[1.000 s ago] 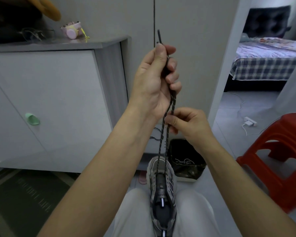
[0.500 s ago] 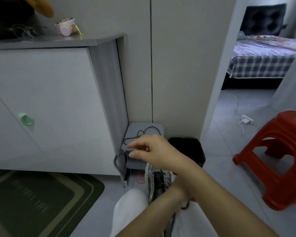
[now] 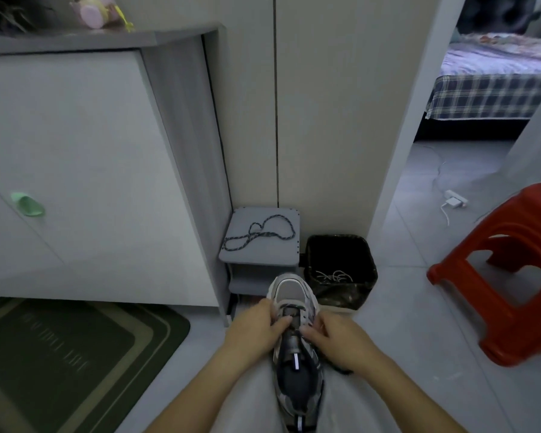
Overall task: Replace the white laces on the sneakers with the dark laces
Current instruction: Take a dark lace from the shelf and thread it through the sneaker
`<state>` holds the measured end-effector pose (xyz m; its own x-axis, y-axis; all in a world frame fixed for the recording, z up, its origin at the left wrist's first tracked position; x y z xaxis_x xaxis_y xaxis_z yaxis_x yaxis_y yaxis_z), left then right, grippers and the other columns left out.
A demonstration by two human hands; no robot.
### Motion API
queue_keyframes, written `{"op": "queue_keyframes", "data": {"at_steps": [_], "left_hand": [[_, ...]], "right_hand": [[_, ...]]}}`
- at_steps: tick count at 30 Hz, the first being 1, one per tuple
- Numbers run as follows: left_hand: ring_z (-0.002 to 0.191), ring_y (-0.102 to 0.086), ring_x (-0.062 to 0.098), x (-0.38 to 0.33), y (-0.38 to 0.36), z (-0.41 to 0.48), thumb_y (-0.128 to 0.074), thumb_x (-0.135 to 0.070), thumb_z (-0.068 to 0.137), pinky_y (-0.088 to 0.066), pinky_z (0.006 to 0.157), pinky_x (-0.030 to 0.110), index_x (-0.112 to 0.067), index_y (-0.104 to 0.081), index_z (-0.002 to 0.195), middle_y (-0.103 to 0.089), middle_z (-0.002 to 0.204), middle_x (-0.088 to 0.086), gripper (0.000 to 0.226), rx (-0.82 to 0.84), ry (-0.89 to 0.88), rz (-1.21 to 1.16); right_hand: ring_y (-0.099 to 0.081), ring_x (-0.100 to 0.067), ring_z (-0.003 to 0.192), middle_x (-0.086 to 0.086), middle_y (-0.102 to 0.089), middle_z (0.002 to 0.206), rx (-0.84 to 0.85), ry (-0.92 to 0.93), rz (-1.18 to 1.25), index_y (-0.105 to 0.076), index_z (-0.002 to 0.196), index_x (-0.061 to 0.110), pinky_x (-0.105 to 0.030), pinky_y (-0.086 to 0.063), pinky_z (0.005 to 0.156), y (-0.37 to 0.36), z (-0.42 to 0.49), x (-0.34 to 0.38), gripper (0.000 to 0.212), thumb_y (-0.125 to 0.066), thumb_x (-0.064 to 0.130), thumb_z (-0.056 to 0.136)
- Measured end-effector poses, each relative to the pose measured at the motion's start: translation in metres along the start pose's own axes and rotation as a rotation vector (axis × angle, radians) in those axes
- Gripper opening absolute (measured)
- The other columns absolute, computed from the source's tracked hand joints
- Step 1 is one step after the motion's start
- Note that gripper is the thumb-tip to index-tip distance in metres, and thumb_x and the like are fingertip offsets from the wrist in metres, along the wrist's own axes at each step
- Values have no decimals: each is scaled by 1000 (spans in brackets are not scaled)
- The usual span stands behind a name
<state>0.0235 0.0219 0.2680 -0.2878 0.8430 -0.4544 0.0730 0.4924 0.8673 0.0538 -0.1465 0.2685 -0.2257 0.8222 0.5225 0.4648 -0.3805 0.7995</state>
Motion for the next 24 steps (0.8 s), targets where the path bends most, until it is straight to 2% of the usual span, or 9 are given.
{"op": "queue_keyframes", "data": {"at_steps": [3, 6, 8, 10, 13, 17, 19, 21, 24], "left_hand": [[76, -57, 14, 6, 9, 3, -53, -45, 89, -40, 64, 27, -25, -53, 75, -55, 71, -9, 25, -49, -40, -14], [76, -57, 14, 23, 10, 7, -54, -43, 89, -47, 69, 30, -28, -46, 65, -55, 72, -10, 29, -18, -9, 12], [83, -58, 14, 25, 15, 4, -53, -39, 88, -49, 73, 32, -34, -48, 68, -59, 82, -9, 22, -128, -32, -6], [76, -57, 8, 7, 21, -7, -55, -33, 89, -45, 69, 28, -32, -55, 71, -60, 79, -9, 18, -228, -87, -221], [70, -63, 11, -35, 6, -23, -59, -26, 90, -53, 72, 33, -21, -68, 76, -67, 74, -1, 17, 40, -153, -494], [76, -61, -6, -81, -19, -42, -62, -23, 89, -46, 72, 11, -24, -60, 115, -63, 89, -16, 26, 263, -187, -672], [55, -54, -5, -103, -28, -50, -61, -21, 90, -40, 56, 10, -30, -58, 109, -60, 67, -18, 22, 336, -203, -794], [58, -51, 4, -118, -34, -58, -56, -32, 91, -38, 57, 19, -31, -65, 98, -61, 66, -11, 11, 380, -207, -848], [68, -55, 11, -116, -38, -62, -46, -33, 95, -39, 60, 24, -28, -61, 72, -66, 73, -3, 28, 413, -198, -811]], "right_hand": [[-51, -11, 67, 7, -54, 70, 54, 45, 44, -45, 70, 24, -29, -40, 63, -2, -3, 7, 40, -54, 61, 81], [-47, -8, 54, 6, -51, 57, 95, 91, 60, -44, 60, 22, -31, -42, 60, 2, -6, 10, 41, -57, 51, 86], [-46, -7, 41, 5, -49, 43, 94, 59, 375, -48, 60, 18, -29, -43, 55, 16, -6, 15, 38, -55, 38, 92], [-41, -10, 33, 3, -45, 38, 13, 2, 661, -54, 64, 12, -25, -38, 47, 39, -4, 21, 38, -50, 33, 95], [-35, -11, 35, -5, -43, 44, -102, 30, 801, -60, 65, 9, -22, -33, 44, 68, -2, 33, 42, -47, 36, 96], [-34, -8, 38, 3, -44, 49, -63, 38, 977, -63, 78, 6, -18, -28, 38, 82, -5, 47, 40, -48, 39, 95], [-33, -7, 39, 4, -44, 51, -10, 1, 1152, -64, 84, 6, -17, -24, 35, 87, -4, 49, 37, -49, 38, 95], [-31, -6, 40, 4, -44, 52, -15, -16, 1192, -65, 85, 7, -17, -22, 34, 95, 0, 49, 34, -50, 36, 95], [-34, -8, 42, 8, -43, 48, -246, -2, 811, -66, 78, 10, -20, -27, 41, 111, 6, 33, 32, -54, 36, 93]]}}
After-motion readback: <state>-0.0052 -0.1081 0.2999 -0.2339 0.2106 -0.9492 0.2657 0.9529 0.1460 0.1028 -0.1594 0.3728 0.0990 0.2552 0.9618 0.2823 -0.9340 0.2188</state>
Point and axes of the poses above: each hand's wrist, its own z-axis towards the middle knuckle, its own y-axis out of the back of the hand, x = y × z, the point moved 4 cm from there along z, towards the middle knuckle
